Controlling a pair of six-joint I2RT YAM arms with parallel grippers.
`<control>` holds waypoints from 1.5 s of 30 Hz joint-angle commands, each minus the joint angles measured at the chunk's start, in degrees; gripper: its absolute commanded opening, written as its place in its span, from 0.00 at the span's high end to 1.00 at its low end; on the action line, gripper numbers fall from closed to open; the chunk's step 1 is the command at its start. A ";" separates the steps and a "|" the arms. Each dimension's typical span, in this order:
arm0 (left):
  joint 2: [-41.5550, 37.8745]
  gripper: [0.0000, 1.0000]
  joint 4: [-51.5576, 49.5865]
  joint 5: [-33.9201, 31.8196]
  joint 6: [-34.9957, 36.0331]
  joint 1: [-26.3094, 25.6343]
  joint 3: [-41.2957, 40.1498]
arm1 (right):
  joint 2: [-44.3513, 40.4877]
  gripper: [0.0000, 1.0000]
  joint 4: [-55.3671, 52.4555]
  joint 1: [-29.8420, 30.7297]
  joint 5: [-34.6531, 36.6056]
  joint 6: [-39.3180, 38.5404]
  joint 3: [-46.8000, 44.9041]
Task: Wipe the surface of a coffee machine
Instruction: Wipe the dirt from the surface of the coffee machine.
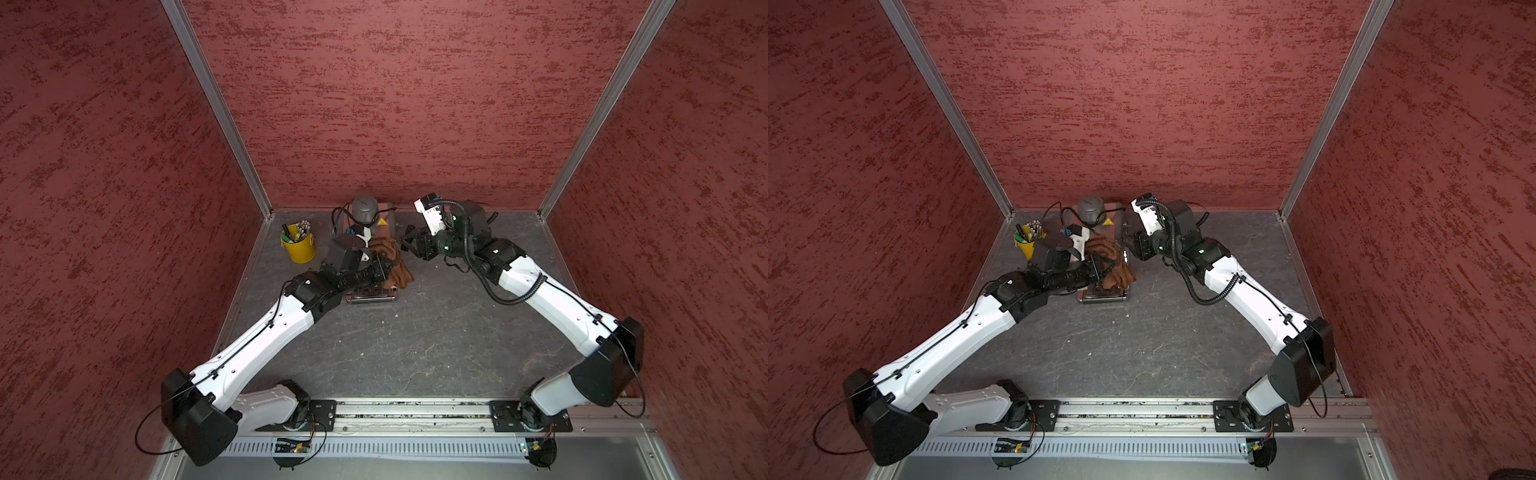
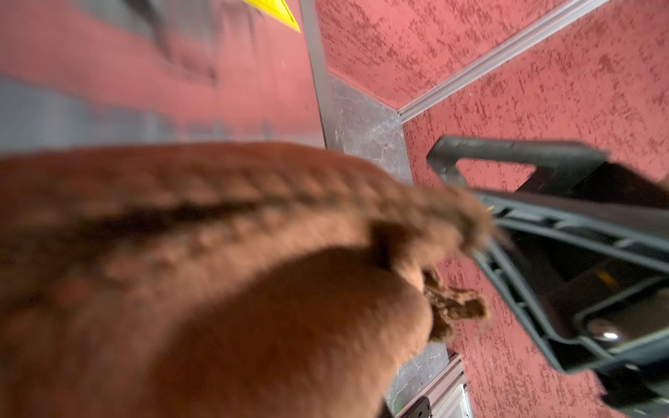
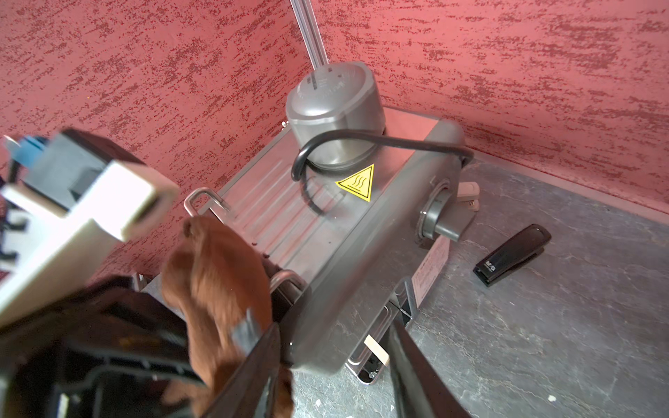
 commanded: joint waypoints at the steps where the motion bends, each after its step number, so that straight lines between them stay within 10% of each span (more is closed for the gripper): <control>1: -0.90 1.00 2.06 -3.91 1.05 1.20 -2.04 | -0.09 0.51 -0.47 -0.38 -0.55 0.53 1.11; 18: -22.85 1.00 -1.42 -4.10 4.92 19.20 -19.04 | -0.05 0.51 -0.20 -0.40 -1.24 0.84 0.41; 33: -19.27 1.00 4.58 -12.89 -3.57 4.82 -15.68 | -0.94 0.51 -0.73 -0.38 -0.90 1.48 0.15; 45: -16.35 1.00 -15.29 -4.57 6.33 10.44 4.41 | 2.22 0.51 4.72 -0.30 -9.57 2.99 0.36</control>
